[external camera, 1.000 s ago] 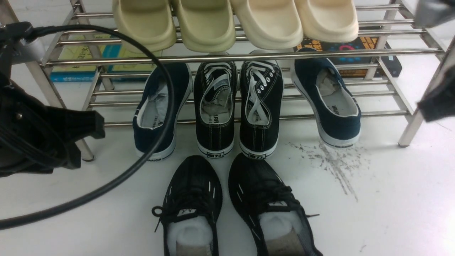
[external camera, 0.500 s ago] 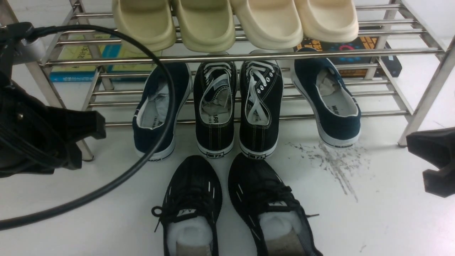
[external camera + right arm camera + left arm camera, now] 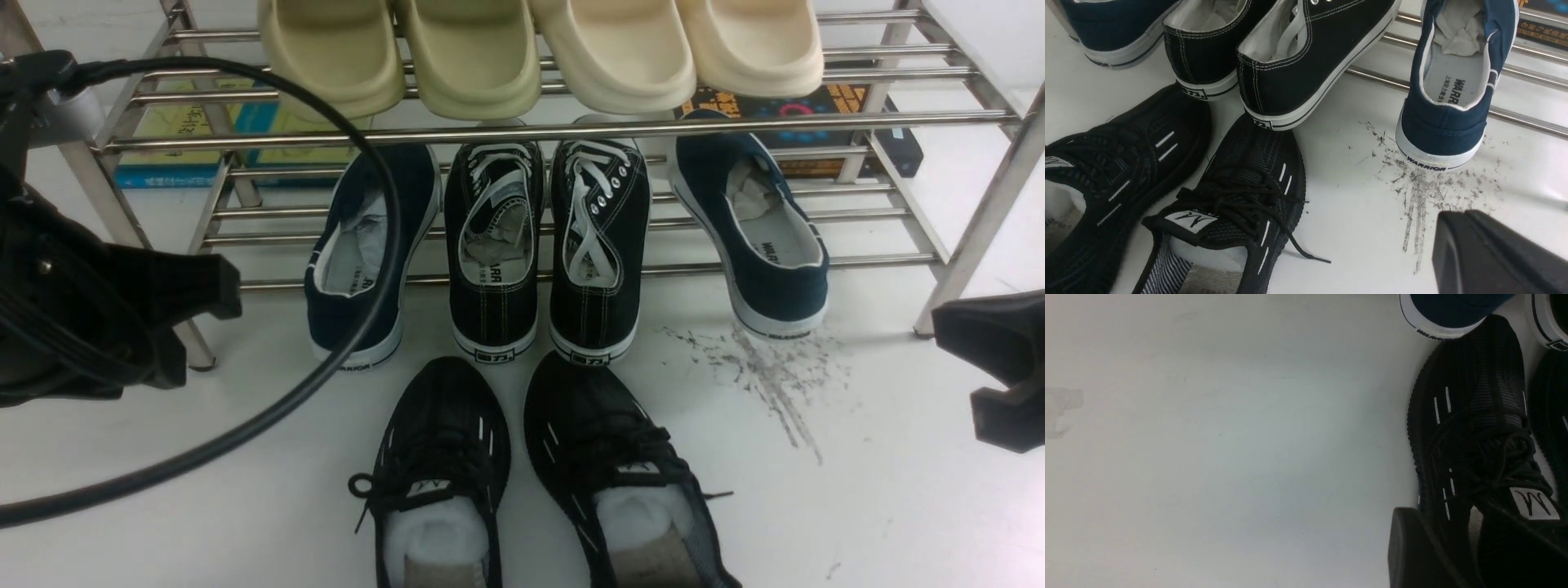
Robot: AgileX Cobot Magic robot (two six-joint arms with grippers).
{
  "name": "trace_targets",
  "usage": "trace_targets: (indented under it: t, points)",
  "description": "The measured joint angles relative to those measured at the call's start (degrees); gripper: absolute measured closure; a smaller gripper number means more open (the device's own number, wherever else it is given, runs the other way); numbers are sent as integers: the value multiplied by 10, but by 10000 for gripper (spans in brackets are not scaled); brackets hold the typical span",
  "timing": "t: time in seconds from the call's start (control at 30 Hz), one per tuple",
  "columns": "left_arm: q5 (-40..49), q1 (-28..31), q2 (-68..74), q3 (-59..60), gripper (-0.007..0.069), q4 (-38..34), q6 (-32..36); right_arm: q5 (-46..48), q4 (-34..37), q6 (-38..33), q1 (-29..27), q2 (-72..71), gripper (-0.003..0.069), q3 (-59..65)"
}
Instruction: Take the shoes off the shelf with your hand on the white table.
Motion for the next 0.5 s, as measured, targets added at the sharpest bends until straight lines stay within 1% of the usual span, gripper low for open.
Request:
trace_targets:
  t: [0.1,0.23,0.33,0.43,0.47,0.5]
  points:
    - [0,0,0,0,361,5,0,0,0,0,0,0,666,0]
    - [0,0,0,0,361,36,0,-9,0,0,0,-17,665,21]
    - [0,0,0,0,361,44,0,-22,3,0,-17,-55,664,58]
    - [0,0,0,0,361,45,0,-44,4,0,-77,-119,662,111]
    - [0,0,0,0,361,48,0,-47,4,0,-88,-129,662,120]
    - [0,0,0,0,361,52,0,-58,3,0,-134,-173,661,156]
